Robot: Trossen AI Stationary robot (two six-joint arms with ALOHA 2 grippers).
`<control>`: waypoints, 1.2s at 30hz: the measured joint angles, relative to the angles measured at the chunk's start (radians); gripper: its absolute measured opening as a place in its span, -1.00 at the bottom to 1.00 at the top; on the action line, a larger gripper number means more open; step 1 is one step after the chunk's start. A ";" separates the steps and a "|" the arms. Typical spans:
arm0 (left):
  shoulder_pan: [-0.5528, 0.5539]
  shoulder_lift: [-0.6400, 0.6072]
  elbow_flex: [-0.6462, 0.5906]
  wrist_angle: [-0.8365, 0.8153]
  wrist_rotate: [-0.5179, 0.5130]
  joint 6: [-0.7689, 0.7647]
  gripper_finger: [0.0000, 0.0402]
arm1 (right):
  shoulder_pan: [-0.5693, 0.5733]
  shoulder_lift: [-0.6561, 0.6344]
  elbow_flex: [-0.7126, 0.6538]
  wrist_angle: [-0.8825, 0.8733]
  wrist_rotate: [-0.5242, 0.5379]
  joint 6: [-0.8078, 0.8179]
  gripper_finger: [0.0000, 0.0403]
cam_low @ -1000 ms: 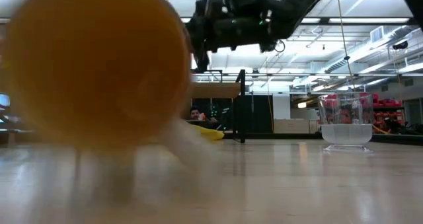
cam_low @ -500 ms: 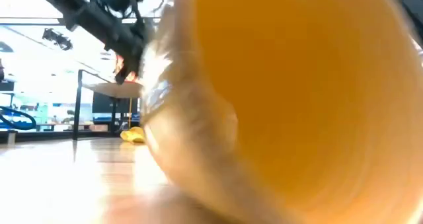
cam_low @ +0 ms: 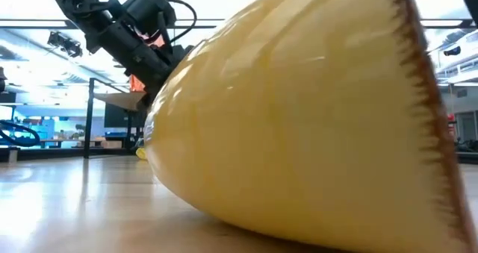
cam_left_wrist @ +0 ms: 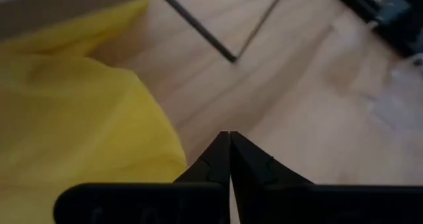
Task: Stack small to large cups/mugs on shelf
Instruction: Put the yellow mug on the shelf
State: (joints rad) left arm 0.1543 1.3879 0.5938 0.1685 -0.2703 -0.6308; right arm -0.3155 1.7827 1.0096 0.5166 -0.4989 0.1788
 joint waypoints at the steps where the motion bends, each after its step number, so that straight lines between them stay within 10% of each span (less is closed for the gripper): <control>1: 0.004 0.000 0.000 0.002 0.024 0.000 -0.96 | 0.008 -0.025 0.000 -0.033 -0.008 0.011 -1.00; 8: -0.011 0.000 0.000 -0.010 0.133 -0.001 -0.91 | 0.158 -0.319 0.003 -0.402 0.043 0.017 -0.95; 17: -0.083 0.000 0.000 -0.009 0.136 -0.006 -0.75 | 0.609 -0.599 -0.005 -0.820 0.557 0.077 -0.94; 25: -0.134 0.000 0.000 -0.008 0.134 -0.012 -0.80 | 0.997 -0.443 -0.136 -0.770 0.965 0.206 -0.86; 36: -0.164 0.000 0.000 -0.008 0.134 -0.011 -0.80 | 1.061 -0.064 -0.140 -0.604 1.022 0.223 -0.69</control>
State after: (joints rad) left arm -0.0097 1.3876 0.5941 0.1601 -0.1364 -0.6415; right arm 0.7452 1.7184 0.8692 -0.0872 0.5235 0.4020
